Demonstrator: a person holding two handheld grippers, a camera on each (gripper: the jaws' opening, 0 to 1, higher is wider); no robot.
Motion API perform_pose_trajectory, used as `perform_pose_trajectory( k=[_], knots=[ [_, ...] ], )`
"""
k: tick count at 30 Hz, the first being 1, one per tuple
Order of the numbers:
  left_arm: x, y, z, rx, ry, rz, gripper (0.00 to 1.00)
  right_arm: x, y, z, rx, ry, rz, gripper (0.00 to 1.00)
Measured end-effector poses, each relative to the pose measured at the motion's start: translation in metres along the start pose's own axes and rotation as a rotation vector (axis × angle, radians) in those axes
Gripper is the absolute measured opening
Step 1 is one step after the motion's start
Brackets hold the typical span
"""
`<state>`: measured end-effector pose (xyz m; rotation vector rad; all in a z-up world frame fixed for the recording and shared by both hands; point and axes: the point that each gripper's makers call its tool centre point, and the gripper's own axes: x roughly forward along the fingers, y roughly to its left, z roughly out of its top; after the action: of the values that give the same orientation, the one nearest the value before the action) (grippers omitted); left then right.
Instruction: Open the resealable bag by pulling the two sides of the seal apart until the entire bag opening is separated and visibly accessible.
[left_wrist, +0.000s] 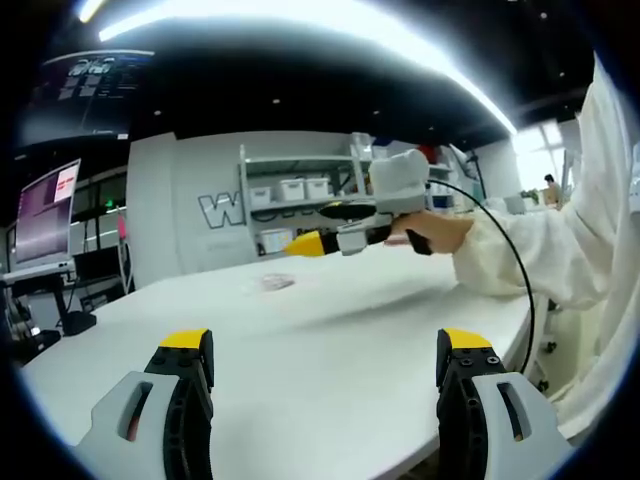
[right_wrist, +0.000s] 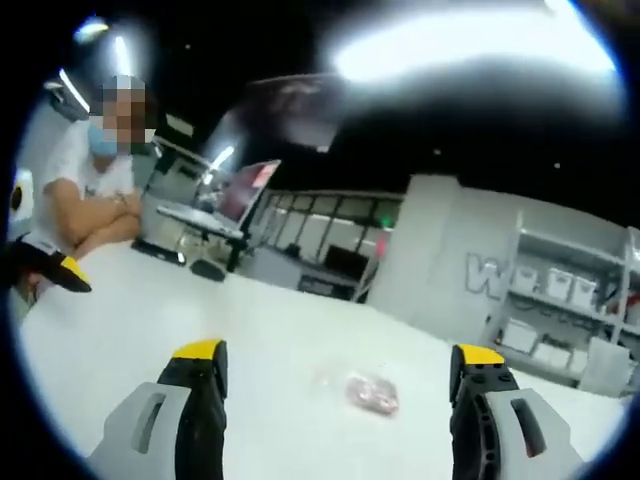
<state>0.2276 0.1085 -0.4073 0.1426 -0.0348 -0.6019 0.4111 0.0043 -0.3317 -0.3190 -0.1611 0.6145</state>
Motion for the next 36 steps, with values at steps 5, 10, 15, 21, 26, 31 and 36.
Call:
perform_pose_trajectory(
  k=[5,10,15,21,26,31,36],
  knots=[
    [0.000,0.001,0.000,-0.003,0.000,0.002,0.91,-0.003,-0.003,-0.003,0.024,0.012,-0.011,0.94],
    [0.000,-0.001,-0.001,-0.003,0.001,-0.002,0.91,-0.005,-0.004,-0.007,0.027,0.027,-0.017,0.93],
    [-0.001,0.000,0.000,-0.001,-0.001,0.002,0.91,-0.010,-0.003,-0.011,0.037,0.041,-0.019,0.93],
    [-0.002,0.001,0.000,-0.002,-0.003,0.005,0.91,-0.022,-0.006,-0.011,0.093,0.036,-0.031,0.93],
    [-0.001,-0.002,-0.001,-0.002,0.000,0.000,0.91,-0.028,-0.008,-0.011,0.090,0.041,-0.047,0.93],
    [-0.002,-0.002,-0.001,-0.005,-0.002,0.001,0.91,-0.032,-0.006,-0.013,0.133,0.050,-0.042,0.93],
    [-0.003,-0.003,-0.002,-0.002,0.004,0.000,0.91,-0.033,-0.005,-0.014,0.174,0.048,-0.038,0.93]
  ],
)
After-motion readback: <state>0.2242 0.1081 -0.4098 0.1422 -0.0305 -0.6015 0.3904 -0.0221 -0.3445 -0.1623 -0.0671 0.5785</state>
